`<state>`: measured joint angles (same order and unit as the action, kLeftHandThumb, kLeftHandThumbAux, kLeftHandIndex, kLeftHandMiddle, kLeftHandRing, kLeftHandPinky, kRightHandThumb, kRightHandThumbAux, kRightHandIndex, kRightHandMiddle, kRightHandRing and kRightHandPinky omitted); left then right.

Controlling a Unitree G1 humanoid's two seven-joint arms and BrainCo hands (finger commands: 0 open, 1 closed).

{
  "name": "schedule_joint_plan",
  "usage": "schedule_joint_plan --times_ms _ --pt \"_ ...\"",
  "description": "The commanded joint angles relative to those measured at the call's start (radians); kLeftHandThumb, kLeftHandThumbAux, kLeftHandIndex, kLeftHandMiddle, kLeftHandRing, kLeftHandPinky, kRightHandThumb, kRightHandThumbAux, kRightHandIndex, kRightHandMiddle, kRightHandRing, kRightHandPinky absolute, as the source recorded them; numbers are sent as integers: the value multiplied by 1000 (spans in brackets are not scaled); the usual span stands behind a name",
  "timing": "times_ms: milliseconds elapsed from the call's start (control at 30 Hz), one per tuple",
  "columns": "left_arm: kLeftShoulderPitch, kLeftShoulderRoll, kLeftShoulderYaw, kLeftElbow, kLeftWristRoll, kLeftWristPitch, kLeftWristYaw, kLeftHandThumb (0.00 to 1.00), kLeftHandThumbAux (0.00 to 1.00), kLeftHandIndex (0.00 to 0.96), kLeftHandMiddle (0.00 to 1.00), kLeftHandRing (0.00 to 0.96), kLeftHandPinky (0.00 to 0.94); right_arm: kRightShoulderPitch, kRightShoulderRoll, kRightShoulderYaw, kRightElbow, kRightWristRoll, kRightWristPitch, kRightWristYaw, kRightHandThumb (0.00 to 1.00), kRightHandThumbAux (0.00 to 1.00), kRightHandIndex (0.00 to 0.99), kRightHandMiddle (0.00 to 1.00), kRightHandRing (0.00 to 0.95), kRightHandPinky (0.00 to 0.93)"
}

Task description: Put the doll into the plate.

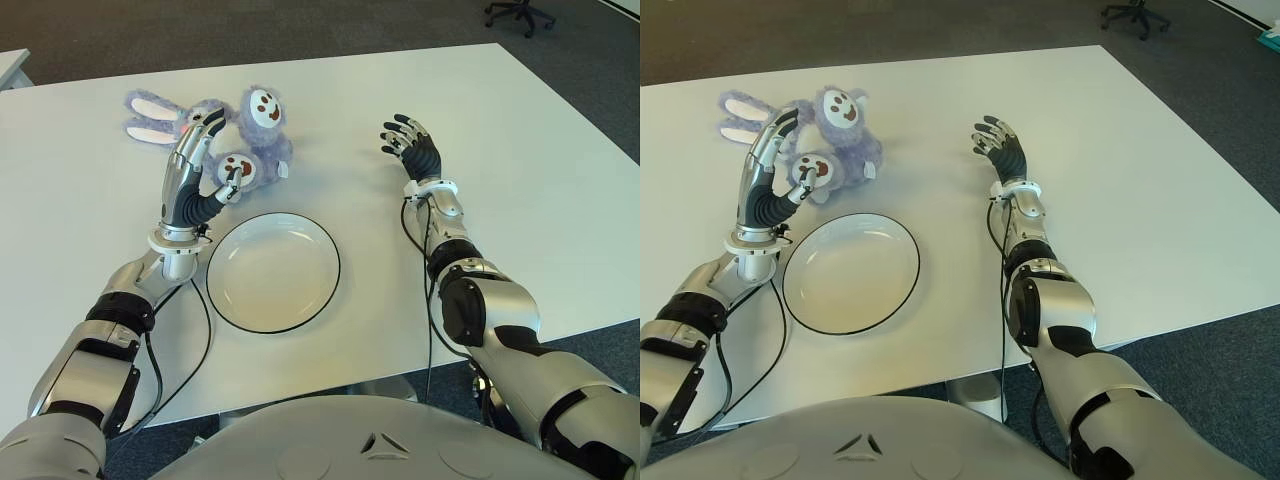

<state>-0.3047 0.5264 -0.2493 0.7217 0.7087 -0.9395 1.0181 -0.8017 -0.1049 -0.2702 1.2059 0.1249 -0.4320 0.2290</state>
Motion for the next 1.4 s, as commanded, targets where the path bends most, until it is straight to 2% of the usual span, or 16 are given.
schedule_joint_plan --times_ms 33,200,467,633,1100,1400 --pt "267 -108 -165 181 151 110 57 508 362 145 186 208 277 5 20 -10 12 23 45 2 490 783 179 262 278 311" --pt "264 -107 -172 187 134 110 28 530 368 165 221 236 277 5 20 -11 12 23 45 2 502 780 188 263 277 308" --pt "263 -99 -174 194 105 93 -44 528 362 163 222 235 265 2 22 -11 12 20 45 -2 507 780 196 256 272 306" --pt "267 -96 -171 191 84 90 -105 509 341 145 203 214 222 2 22 -11 12 19 45 -3 508 775 191 253 273 310" --pt "277 -86 -160 174 74 67 -163 490 301 106 158 150 161 2 25 -8 9 15 43 -8 496 778 194 250 270 307" --pt "279 -82 -153 177 49 27 -216 492 278 83 130 118 131 1 27 -9 9 16 44 -11 497 777 196 254 273 311"
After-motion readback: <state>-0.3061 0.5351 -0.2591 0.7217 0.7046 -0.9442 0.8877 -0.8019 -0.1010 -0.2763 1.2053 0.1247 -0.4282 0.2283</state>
